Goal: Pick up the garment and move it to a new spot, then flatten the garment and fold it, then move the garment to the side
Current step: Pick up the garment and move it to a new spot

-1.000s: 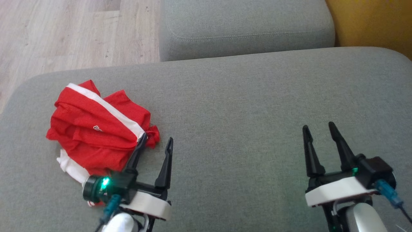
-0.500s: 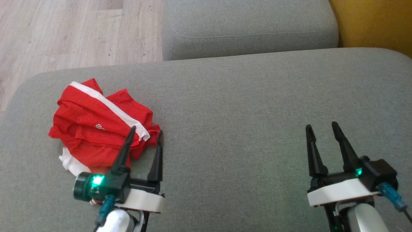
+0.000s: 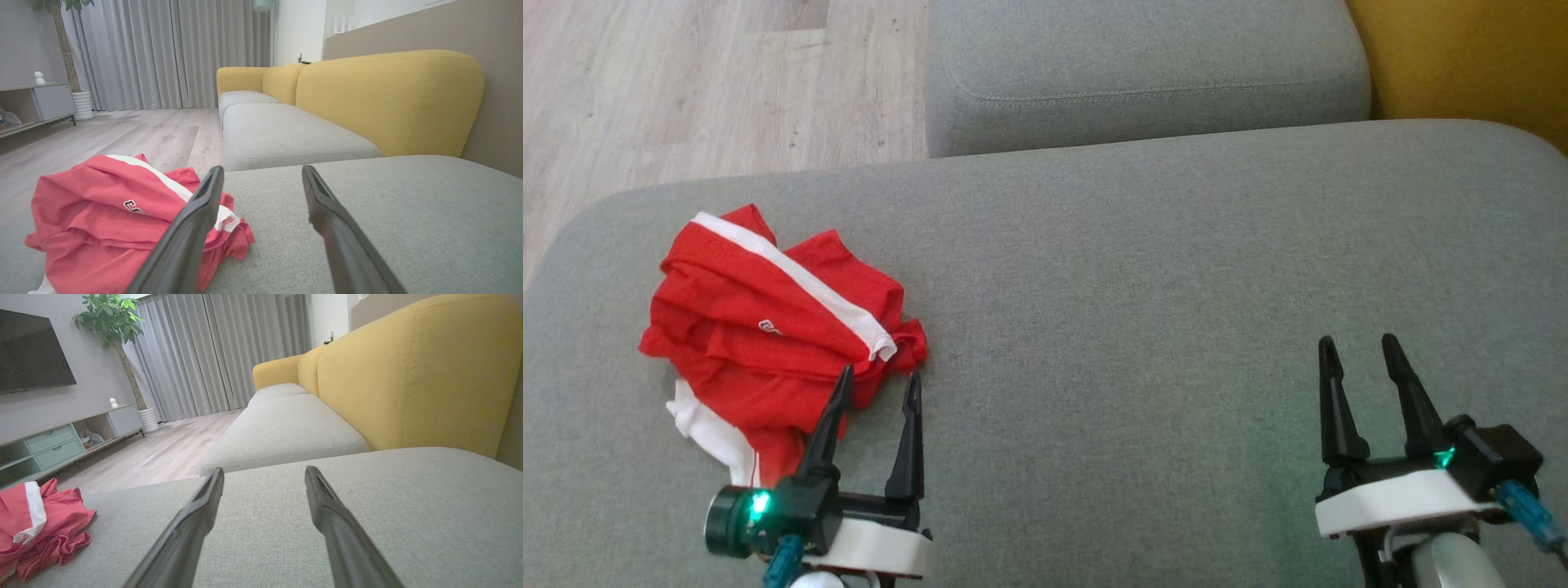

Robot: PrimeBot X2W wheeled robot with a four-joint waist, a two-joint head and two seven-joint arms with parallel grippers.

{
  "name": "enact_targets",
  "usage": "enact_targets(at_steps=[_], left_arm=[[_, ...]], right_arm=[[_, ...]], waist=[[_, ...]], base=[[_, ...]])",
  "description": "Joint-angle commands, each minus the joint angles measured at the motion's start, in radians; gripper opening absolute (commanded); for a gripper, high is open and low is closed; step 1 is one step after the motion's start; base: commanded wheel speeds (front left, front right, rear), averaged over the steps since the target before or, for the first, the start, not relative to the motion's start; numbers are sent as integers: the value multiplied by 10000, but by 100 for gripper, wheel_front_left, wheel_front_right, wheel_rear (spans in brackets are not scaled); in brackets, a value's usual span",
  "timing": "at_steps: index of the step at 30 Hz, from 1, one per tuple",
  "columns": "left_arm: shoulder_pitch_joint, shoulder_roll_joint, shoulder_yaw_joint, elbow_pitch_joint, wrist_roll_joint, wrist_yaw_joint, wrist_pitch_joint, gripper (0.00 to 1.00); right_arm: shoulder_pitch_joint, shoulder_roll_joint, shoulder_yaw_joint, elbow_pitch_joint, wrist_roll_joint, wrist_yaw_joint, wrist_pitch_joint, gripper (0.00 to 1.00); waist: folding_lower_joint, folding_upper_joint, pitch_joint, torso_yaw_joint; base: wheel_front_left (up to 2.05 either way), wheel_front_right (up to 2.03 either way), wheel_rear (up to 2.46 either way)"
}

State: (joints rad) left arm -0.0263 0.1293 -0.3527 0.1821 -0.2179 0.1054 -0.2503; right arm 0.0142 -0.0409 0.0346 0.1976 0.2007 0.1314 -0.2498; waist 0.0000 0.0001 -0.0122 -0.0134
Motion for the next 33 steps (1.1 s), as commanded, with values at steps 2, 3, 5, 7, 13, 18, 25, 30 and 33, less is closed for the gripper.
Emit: enact_targets(at_steps=[2,3,5,7,13,18,25,30,33], left_arm=[[-350,-110,564,-198,173,-145,-114,100],[-349,-148,628,-163,209,-206,-114,100],[-357,-221,745,-117,288,-313,-114,100],[-377,-292,847,-94,364,-409,-114,100],[-366,-501,1170,-101,549,-669,-114,100],[-401,-580,1326,-153,771,-762,-114,100],[-434,-591,1531,-107,1014,-849,-114,100],[-353,-552,1764,-119,1010,-936,-114,100],[-276,-499,1889,-90,1067,-978,-114,100]], right_arm=[[-199,-93,231,-181,-49,-7,-120,100],[-216,-93,227,-151,-30,-7,-120,100],[-242,-93,251,-136,19,-7,-120,100],[-254,-93,276,-143,44,-7,-120,100],[-237,-93,406,-178,196,-7,-120,100],[-173,-93,685,-15,454,-7,-120,100],[-129,-93,1087,-56,659,-7,-120,100],[-57,-93,1553,-4,735,-7,-120,100],[-46,-93,1783,-22,853,-7,-120,100]], waist=[[0,-1,-4,-29],[0,-1,-7,-36],[0,-1,-17,-42],[0,-1,-34,-30],[0,-1,-134,223],[0,-1,-224,767],[0,-1,-353,1930],[0,-1,-422,2588],[0,-1,-490,3004]], base=[[0,0,0],[0,0,0],[0,0,0],[0,0,0],[0,0,0],[0,0,0],[0,0,0],[0,0,0],[0,0,0]])
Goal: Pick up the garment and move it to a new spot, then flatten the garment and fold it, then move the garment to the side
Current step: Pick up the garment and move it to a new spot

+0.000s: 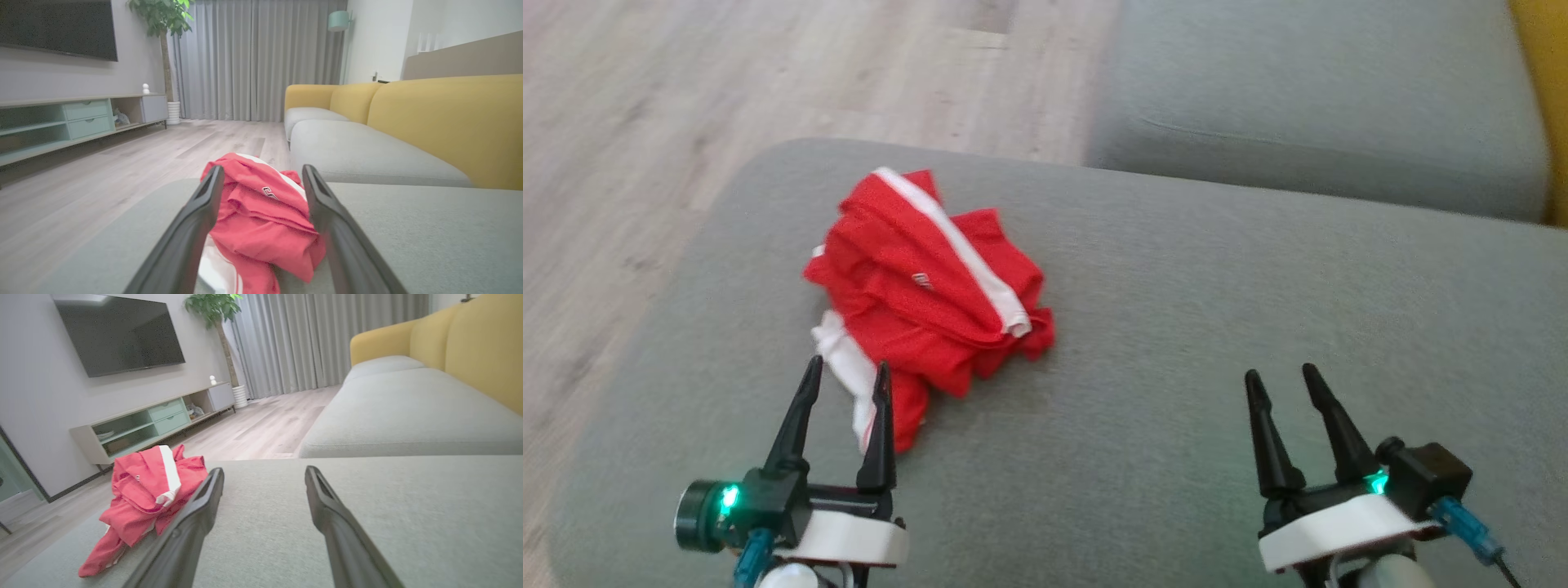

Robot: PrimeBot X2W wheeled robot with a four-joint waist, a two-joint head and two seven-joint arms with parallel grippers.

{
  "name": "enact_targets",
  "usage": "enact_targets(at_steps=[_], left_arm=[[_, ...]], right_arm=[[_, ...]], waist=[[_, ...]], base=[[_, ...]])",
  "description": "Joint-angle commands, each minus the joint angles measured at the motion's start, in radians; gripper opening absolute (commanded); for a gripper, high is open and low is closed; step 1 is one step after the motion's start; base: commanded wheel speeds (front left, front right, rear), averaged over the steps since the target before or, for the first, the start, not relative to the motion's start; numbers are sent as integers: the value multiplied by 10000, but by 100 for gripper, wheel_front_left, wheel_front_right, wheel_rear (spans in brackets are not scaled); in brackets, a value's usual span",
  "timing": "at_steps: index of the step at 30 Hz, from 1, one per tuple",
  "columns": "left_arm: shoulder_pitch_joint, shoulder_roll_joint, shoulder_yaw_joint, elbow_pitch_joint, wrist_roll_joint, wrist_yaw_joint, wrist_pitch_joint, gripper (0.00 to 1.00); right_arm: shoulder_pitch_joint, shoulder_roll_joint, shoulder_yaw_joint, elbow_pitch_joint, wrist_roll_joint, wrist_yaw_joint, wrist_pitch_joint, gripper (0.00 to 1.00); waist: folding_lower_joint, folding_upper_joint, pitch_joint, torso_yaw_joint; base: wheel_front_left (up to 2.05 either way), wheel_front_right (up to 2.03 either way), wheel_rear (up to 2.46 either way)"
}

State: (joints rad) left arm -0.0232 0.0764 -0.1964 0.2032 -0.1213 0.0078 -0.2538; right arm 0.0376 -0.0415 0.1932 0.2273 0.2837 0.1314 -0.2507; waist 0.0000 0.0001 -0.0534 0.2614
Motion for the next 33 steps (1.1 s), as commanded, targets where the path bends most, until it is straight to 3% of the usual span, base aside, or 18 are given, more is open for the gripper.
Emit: enact_targets(at_steps=[1,13,23,28,33], left_arm=[[-284,43,372,-304,118,-4,-80,100],[-39,-11,576,-294,235,-55,-80,100],[-31,-39,795,-347,250,-68,-80,100],[-668,286,698,-73,406,-425,-80,100],[-2603,1002,249,813,664,-1027,650,100]], right_arm=[[-281,-87,282,-332,66,-7,-111,100],[-228,-87,1060,-395,382,-7,-111,100],[-236,-87,1405,-344,441,-7,-111,100],[-304,-87,1373,-362,369,-7,-111,100],[-460,-87,1260,-435,150,-7,-111,100]], waist=[[0,-1,-99,361],[0,-1,-338,1300],[0,-1,-302,1282],[0,-1,-27,990],[0,-1,569,554]], base=[[0,0,0],[0,0,0],[0,0,0],[0,0,0],[0,0,0]])
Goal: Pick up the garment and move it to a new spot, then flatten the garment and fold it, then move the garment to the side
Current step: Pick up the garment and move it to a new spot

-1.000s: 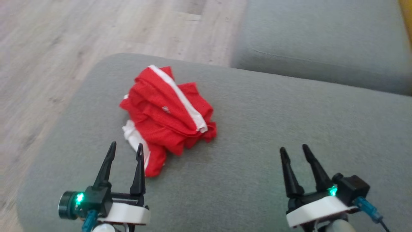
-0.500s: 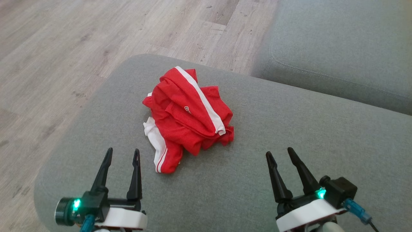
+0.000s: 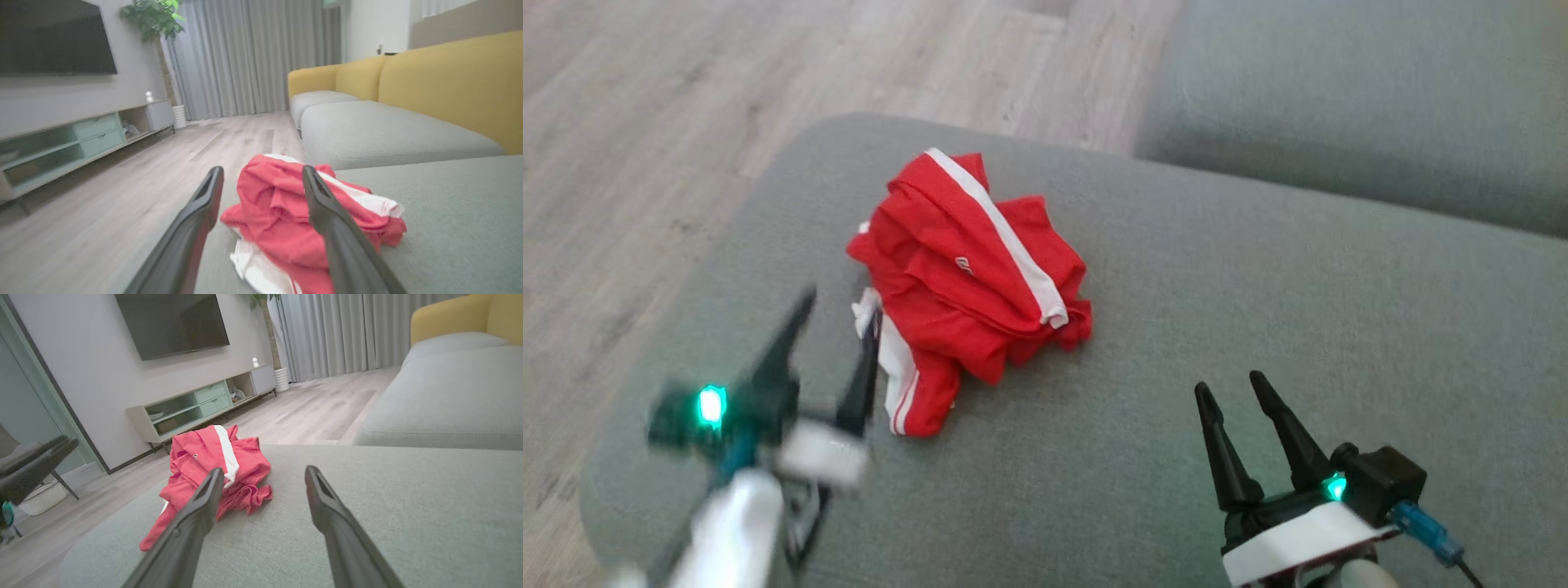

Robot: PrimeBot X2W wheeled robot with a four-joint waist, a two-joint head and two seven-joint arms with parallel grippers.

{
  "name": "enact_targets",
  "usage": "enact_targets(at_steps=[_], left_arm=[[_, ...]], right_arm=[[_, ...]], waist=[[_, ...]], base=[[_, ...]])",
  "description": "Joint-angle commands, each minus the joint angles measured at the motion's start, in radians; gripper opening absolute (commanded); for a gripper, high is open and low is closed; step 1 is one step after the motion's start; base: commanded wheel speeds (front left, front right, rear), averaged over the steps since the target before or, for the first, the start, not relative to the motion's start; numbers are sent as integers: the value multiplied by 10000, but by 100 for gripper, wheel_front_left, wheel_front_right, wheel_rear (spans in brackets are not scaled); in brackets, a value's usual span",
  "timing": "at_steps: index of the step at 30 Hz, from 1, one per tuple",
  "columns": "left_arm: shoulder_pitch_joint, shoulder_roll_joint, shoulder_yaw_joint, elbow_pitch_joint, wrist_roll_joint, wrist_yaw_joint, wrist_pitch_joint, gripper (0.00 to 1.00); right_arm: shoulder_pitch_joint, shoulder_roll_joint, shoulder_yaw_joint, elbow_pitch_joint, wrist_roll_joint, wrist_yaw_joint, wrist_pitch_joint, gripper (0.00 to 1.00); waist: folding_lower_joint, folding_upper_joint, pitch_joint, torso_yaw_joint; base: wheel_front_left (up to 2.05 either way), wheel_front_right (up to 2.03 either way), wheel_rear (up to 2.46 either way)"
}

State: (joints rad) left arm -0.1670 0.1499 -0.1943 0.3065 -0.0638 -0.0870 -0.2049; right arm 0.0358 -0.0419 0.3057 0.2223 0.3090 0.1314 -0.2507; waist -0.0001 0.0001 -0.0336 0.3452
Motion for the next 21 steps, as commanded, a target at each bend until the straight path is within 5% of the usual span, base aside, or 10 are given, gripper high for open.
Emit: enact_targets(at_steps=[1,12,21], left_arm=[[-1648,424,73,14,104,-189,432,100],[-5386,2030,-1924,3024,-1741,-433,3121,100],[-6664,2825,-2268,5222,-2727,-435,3523,100]], right_arm=[[-510,-83,76,-416,-164,-7,-111,100],[-1377,-83,-88,-617,-536,-7,-111,100],[-1681,-83,-100,-682,-547,-7,-111,100]], waist=[[1,-1,529,-379],[1,-1,2031,-1656],[1,-1,2543,-2403]], base=[[0,0,0],[0,0,0],[0,0,0]])
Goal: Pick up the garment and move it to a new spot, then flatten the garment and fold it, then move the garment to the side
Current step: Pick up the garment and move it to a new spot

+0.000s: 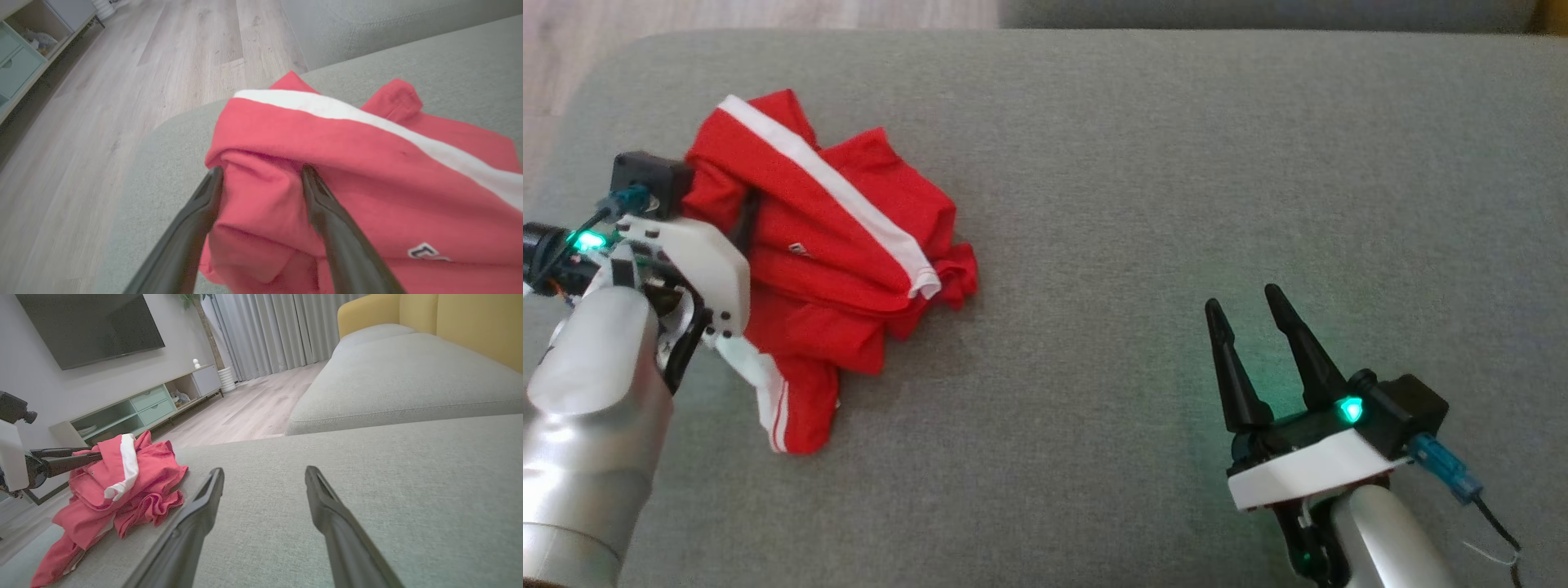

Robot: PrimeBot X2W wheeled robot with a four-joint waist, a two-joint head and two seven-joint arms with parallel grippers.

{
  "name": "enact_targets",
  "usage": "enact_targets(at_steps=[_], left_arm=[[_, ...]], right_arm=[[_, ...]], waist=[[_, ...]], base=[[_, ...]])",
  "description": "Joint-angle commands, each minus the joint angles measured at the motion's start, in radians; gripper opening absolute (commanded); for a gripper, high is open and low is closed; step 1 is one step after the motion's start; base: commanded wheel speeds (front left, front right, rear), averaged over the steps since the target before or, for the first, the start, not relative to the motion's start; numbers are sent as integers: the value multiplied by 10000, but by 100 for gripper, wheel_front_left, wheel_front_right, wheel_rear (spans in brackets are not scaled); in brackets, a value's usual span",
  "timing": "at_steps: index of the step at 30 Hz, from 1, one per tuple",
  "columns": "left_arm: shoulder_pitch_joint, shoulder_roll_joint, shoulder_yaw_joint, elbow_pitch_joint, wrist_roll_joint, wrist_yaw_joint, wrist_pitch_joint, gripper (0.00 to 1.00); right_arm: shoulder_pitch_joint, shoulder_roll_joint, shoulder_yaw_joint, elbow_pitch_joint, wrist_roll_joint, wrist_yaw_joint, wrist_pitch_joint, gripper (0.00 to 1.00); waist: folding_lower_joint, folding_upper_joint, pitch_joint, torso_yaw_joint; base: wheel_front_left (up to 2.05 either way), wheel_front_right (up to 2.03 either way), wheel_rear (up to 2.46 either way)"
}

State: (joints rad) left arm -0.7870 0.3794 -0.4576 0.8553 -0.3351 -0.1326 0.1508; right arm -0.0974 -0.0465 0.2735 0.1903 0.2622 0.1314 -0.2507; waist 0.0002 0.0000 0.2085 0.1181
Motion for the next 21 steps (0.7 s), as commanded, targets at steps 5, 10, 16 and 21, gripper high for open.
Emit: enact_targets(at_steps=[5,10,16,21], left_arm=[[-699,345,127,255,-405,20,-266,0],[-1049,152,-12,18,-638,20,-1617,0],[-1436,-216,-144,-936,-795,20,-3230,0],[-1361,-278,-239,-2451,-834,65,-3491,0]], right_arm=[[-378,-37,122,-340,-60,-7,-111,100],[-358,-37,100,-278,-55,-7,-111,100],[-210,-37,99,-194,53,-7,-111,100],[-10,-37,109,-143,269,-7,-111,100]], waist=[[-2,0,116,-188],[-2,0,-91,-122],[-2,0,-639,-62],[-2,0,-1233,-259]], base=[[0,0,0],[0,0,0],[0,0,0],[0,0,0]])
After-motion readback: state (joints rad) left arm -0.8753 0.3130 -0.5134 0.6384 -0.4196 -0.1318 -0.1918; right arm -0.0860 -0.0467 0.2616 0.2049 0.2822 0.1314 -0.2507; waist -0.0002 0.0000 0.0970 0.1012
